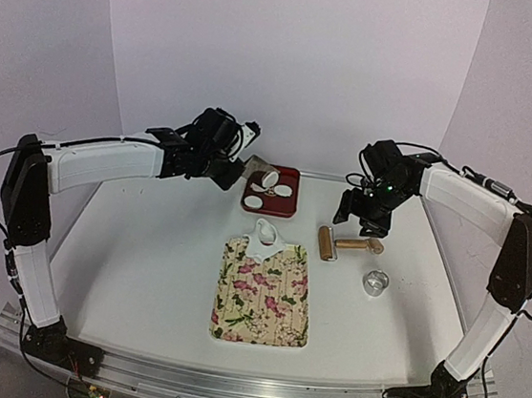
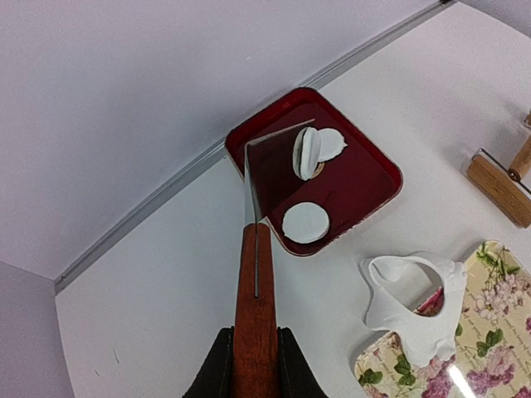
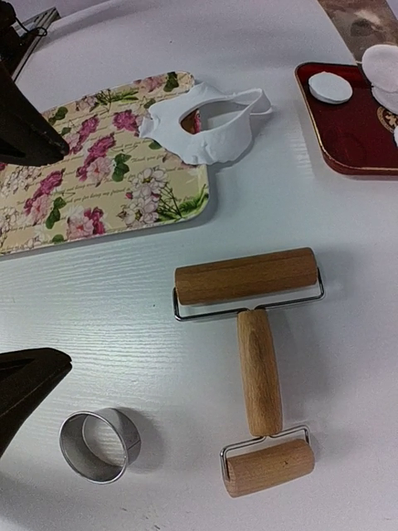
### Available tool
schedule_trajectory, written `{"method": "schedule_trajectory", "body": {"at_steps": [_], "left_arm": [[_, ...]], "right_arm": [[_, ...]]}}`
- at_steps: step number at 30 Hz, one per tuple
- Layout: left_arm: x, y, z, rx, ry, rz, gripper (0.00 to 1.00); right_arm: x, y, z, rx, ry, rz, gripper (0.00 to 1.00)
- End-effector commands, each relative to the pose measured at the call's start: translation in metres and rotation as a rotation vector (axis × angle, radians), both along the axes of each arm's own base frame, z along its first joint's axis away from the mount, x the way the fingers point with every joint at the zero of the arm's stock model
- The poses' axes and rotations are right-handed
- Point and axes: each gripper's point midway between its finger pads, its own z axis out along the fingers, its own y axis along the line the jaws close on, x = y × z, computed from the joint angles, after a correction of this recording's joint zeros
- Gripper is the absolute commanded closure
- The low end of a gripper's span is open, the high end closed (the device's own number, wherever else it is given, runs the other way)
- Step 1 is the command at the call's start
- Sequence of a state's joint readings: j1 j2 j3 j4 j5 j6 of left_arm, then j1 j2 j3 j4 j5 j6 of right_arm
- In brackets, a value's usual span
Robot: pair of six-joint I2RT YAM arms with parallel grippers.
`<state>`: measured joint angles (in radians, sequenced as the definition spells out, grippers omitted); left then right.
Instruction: Roll out the dumpling wrappers from the dough
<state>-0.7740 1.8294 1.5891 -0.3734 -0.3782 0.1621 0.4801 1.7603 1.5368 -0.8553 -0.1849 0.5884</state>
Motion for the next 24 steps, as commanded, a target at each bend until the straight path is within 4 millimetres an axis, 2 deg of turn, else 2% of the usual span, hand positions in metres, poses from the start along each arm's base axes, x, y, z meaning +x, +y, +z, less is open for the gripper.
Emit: {"method": "schedule_trajectory", "body": {"at_steps": [1,5,14,16,20,22,24], "left_arm": [[-0.014,-0.039,0.015,0.08,-0.138,-0.104,1.0],[-0.014,-0.042,-0.001,0.17,-0.151,-0.096,1.0],[-0.009,-0.04,-0.005,0.257,-0.182,-0.085,1.0],[-0.008,-0.038,0.001,0.266,-0.206,-0.056,1.0],[-0.007,-0.038,0.03,0.271,-0.3,-0.018,1.0],[-0.009,-0.042,0.034,0.277,-0.323,-0.033,1.0],[-0.013,-0.045,0.026,0.303,-0.329,-0.058,1.0]], "right_arm": [[0.007,0.002,0.008,0.02,-0.025,-0.009,0.24],[0.008,0.002,0.01,0.021,-0.03,-0.009,0.24],[0.007,0.001,0.011,0.02,-0.034,-0.008,0.24],[0.007,0.001,0.012,0.021,-0.036,-0.007,0.24],[0.006,0.001,0.013,0.019,-0.038,-0.003,0.24],[0.006,0.001,0.012,0.019,-0.034,-0.002,0.24],[0.005,0.001,0.01,0.018,-0.031,0.0,0.24]]}}
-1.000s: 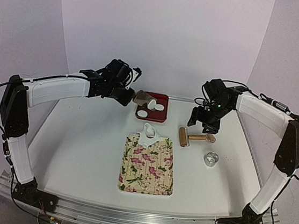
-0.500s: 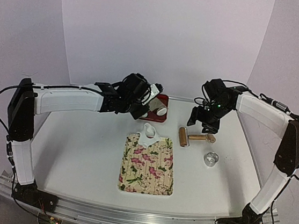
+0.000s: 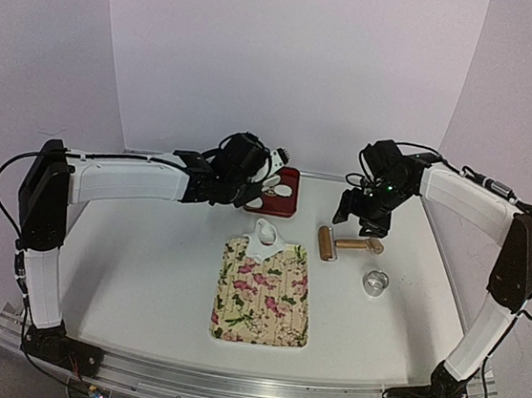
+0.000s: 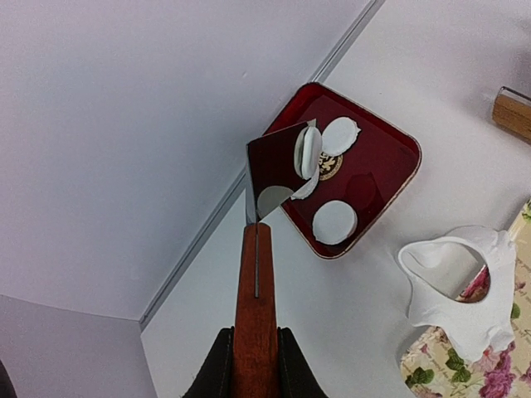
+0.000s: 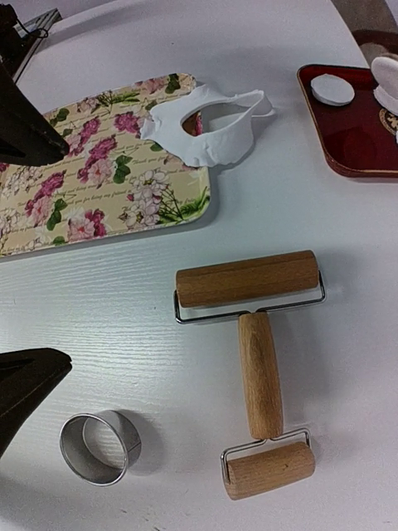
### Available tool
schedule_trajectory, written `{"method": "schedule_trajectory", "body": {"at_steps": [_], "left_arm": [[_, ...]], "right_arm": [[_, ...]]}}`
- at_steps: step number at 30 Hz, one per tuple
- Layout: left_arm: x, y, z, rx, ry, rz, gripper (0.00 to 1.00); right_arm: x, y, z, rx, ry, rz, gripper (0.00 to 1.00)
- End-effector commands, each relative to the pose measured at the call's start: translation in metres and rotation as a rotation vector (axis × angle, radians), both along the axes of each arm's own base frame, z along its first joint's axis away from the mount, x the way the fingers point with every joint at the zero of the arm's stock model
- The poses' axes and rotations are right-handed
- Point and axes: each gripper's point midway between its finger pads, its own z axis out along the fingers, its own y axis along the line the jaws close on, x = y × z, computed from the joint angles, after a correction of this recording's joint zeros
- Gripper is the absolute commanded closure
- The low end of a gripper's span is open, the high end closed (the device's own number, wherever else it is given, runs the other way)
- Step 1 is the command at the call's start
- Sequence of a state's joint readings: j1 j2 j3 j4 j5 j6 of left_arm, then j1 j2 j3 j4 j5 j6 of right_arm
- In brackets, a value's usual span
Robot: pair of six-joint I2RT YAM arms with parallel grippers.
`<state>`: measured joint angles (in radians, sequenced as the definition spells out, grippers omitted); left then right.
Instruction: Roll out the dumpling wrappers from the dough
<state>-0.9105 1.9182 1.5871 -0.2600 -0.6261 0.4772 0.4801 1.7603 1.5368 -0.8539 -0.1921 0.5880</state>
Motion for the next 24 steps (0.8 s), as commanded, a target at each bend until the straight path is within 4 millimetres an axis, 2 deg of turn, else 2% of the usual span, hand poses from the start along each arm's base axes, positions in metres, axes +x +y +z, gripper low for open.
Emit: {"method": "schedule_trajectory", "body": {"at_steps": [1,6,10,13,18,22,24], "left_arm": [[0.0,-0.009,0.033,-0.024,-0.137,-0.005,1.0],[-0.012,-0.015,-0.005,0.052,-0.06,-0.057,1.0],[-0.016,-0.014,-0.016,0.069,-0.024,-0.062,1.0],[-0.014,-0.013,-0.008,0.055,-0.039,-0.041,1.0],[-0.005,-0.012,0.019,0.016,-0.103,0.014,1.0],[-0.002,-0.02,0.041,-0.113,-0.058,0.058,1.0],[-0.004,-0.023,0.035,-0.16,0.027,0.096,1.0]], "right_arm": [[0.006,0.0,0.01,0.011,-0.033,-0.002,0.24],[0.005,-0.001,0.01,0.009,-0.035,0.0,0.24],[0.006,-0.002,0.013,0.005,-0.046,0.0,0.24],[0.009,-0.001,0.016,0.005,-0.059,0.008,0.24],[0.019,0.006,0.024,0.025,-0.094,0.032,0.24],[0.038,0.02,0.032,0.073,-0.154,0.052,0.23],[0.052,0.033,0.036,0.119,-0.175,0.054,0.23]]}}
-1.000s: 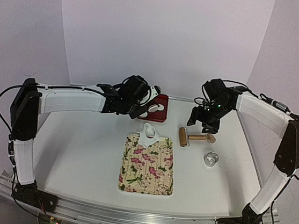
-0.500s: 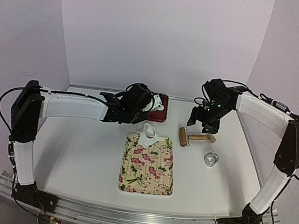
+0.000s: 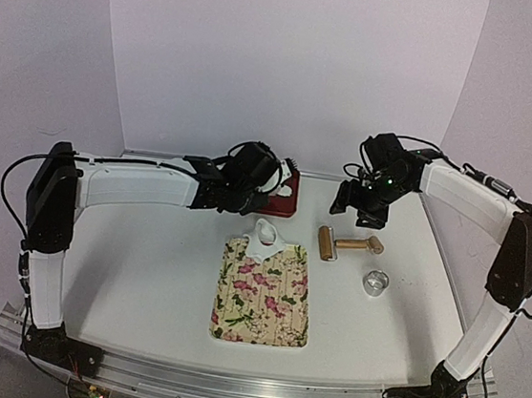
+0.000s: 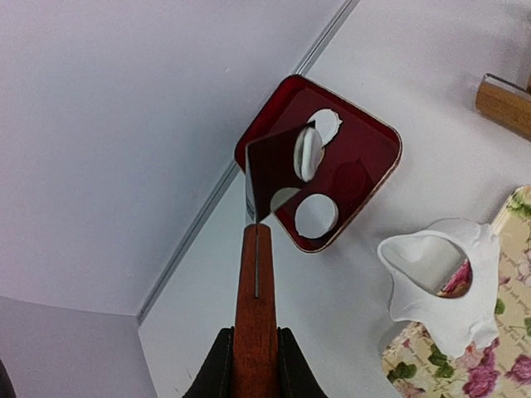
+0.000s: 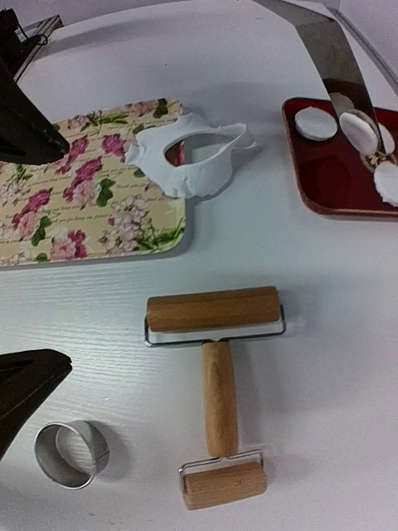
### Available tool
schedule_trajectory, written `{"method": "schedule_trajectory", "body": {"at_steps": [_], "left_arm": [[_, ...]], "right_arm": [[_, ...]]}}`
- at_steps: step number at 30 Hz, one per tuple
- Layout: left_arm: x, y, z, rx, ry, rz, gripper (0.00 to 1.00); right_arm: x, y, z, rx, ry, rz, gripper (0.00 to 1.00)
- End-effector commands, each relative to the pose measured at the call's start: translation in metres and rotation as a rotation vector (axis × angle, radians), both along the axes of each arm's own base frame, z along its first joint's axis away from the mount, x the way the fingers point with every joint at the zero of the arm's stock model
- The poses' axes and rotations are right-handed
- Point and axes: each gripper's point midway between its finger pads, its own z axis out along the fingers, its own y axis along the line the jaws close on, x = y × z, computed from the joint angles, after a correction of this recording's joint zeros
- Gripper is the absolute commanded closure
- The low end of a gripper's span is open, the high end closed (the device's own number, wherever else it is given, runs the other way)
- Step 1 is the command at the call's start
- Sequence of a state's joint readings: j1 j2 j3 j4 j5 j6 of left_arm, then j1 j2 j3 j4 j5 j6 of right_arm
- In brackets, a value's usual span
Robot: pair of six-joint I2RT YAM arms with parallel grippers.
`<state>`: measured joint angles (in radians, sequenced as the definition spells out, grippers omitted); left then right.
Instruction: Roll out the dumpling wrappers from the dough
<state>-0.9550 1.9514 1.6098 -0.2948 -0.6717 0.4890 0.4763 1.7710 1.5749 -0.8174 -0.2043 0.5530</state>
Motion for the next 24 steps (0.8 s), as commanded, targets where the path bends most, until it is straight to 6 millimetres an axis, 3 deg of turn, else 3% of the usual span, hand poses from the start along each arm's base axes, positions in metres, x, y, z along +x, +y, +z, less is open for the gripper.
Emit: {"method": "schedule_trajectory", "body": {"at_steps": [1,7,10,24], "left_arm": [[0.008,-0.011,0.045,-0.23,0.055,0.131,1.0],[0.004,-0.011,0.028,-0.299,0.16,0.232,1.0],[0.002,-0.006,0.025,-0.322,0.167,0.262,1.0],[0.003,-0.001,0.015,-0.256,0.154,0.264,1.0]], "right_arm": [[0.045,0.031,0.027,0.118,-0.13,0.022,0.23],[0.086,0.064,0.017,0.221,-0.147,0.001,0.14],[0.102,0.075,0.003,0.249,-0.14,-0.008,0.13],[0.141,0.131,-0.043,0.349,-0.087,0.02,0.1]]}}
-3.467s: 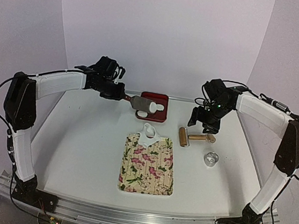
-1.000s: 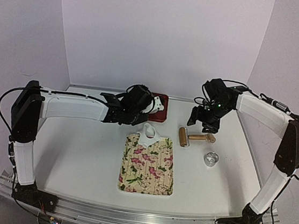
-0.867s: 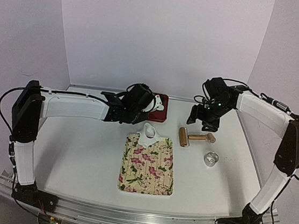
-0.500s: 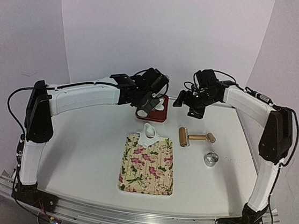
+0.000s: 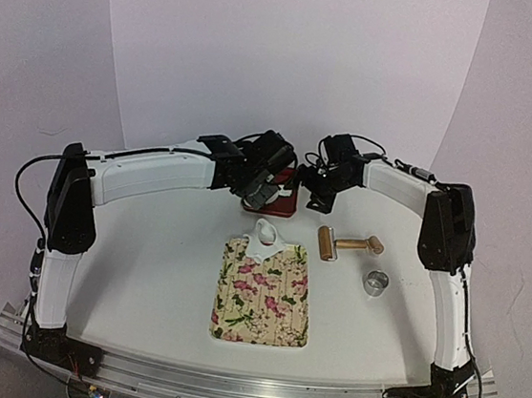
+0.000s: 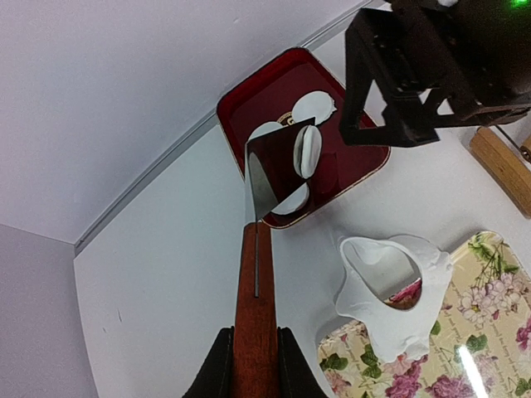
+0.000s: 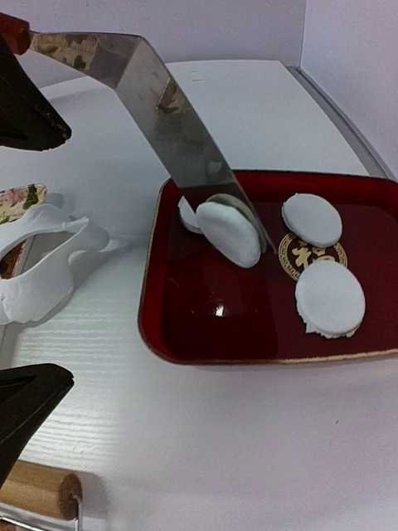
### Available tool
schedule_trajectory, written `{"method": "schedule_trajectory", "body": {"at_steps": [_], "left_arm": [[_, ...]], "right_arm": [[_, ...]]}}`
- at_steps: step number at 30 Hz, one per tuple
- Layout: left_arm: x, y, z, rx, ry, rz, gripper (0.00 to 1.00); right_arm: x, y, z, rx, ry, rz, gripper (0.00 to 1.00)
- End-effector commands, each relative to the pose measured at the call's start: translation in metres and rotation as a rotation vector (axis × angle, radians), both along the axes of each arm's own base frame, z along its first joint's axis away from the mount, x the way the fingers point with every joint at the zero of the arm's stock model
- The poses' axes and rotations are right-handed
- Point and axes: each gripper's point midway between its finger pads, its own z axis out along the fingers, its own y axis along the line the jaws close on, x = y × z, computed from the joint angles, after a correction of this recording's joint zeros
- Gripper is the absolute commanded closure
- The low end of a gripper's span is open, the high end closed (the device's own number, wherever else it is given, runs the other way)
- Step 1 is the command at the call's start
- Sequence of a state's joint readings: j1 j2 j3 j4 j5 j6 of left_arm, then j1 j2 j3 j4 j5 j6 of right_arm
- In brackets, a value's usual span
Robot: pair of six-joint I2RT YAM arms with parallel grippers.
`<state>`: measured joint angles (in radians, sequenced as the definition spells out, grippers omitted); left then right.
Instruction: Roll out the dumpling wrappers from the dough
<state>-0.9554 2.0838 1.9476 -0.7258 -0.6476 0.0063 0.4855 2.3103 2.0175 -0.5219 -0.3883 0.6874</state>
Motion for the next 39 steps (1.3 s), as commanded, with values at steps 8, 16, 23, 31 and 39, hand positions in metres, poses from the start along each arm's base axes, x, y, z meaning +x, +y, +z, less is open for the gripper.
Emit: {"method": "schedule_trajectory", "body": {"at_steps": [8,16,23,31,39], "left_arm": [[0.004,-0.001,0.028,-0.046,-0.064,0.028,1.0],[-0.004,-0.007,0.038,-0.041,-0.095,-0.017,1.0],[-0.012,-0.009,0.05,-0.046,-0.132,-0.038,1.0],[-0.017,-0.008,0.059,-0.054,-0.16,-0.032,1.0],[-0.019,-0.006,0.069,-0.06,-0.184,-0.024,1.0]], "right_arm": [[0.03,0.043,-0.014,0.104,-0.009,0.011,0.11],[0.041,0.049,-0.028,0.12,0.009,-0.024,0.11],[0.049,0.049,-0.044,0.132,0.041,-0.08,0.13],[0.052,0.045,-0.055,0.12,0.061,-0.13,0.14],[0.054,0.041,-0.058,0.112,0.069,-0.167,0.14]]}}
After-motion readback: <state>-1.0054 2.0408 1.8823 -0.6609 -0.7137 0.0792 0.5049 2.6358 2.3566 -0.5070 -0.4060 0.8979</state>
